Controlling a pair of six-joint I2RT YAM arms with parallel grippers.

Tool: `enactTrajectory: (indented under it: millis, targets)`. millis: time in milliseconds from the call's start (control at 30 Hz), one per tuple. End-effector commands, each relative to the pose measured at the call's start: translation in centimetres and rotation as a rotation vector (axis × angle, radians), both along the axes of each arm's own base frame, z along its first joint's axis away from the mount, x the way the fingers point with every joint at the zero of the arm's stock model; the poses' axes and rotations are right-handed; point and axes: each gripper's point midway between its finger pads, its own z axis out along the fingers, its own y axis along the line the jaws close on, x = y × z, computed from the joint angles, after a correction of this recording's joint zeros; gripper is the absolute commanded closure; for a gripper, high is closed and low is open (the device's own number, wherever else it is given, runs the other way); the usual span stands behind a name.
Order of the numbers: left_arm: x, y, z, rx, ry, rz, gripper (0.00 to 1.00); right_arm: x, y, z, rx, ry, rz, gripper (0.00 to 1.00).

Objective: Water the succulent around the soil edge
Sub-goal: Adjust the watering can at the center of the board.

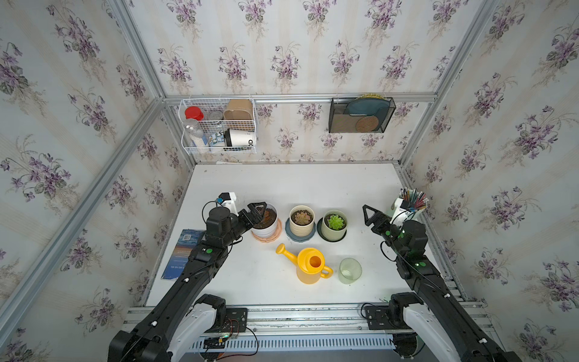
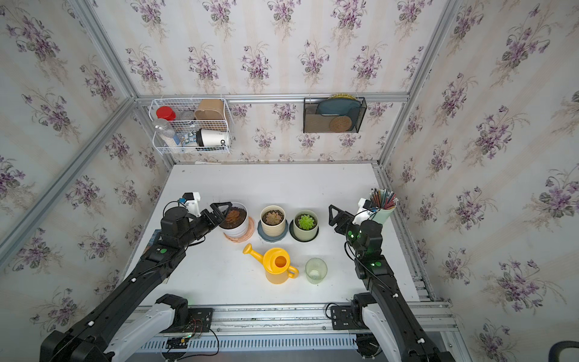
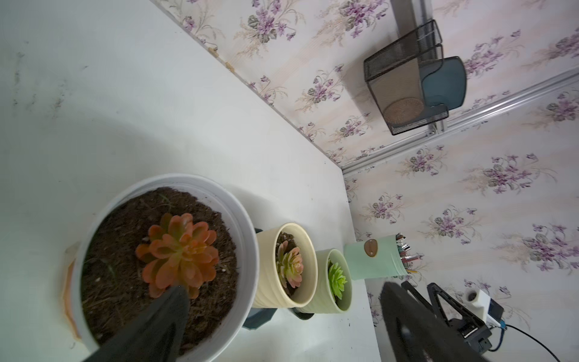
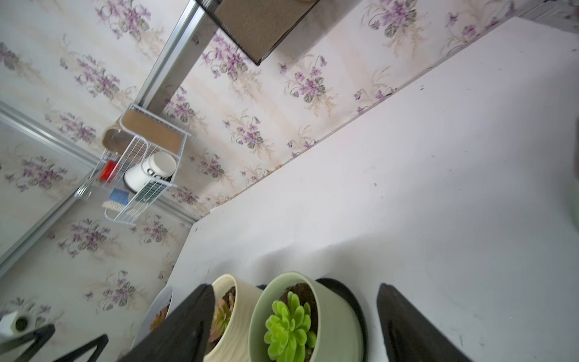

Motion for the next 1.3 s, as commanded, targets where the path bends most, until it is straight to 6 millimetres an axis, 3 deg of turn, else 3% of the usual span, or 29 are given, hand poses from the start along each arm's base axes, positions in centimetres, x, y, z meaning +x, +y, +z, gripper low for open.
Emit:
enactTrajectory:
  millis: [0, 233, 400, 667, 933, 1267]
  targets:
    - [-0.3, -0.5, 1.4, 0.035, -0.076, -0.043, 0.01, -1.1, 2.8, -0.5, -0.075, 0.010, 0.116, 0.14]
    - [-0.7, 0.9, 0.3, 0.161, -0.060, -0.007, 0.05, -5.0, 10.5, -0.8, -0.254, 0.026, 0.398, 0.15]
    - [-0.8, 1.5, -0.2, 0.203, -0.043, 0.012, 0.08, -8.2, 13.5, -2.0, -0.318, 0.063, 0.532, 0.21]
    - [-0.7, 1.4, -0.7, 0.234, -0.019, -0.005, 0.11, -9.0, 13.4, -3.1, -0.378, 0.140, 0.494, 0.24]
    - [-1.7, 2.2, -1.0, 0.282, 0.003, 0.012, 0.14, -12.1, 14.8, -4.5, -0.474, 0.189, 0.623, 0.27]
    - [-2.6, 2.4, -1.2, 0.310, 0.035, -0.005, 0.16, -14.3, 14.5, -5.6, -0.636, 0.256, 0.648, 0.45]
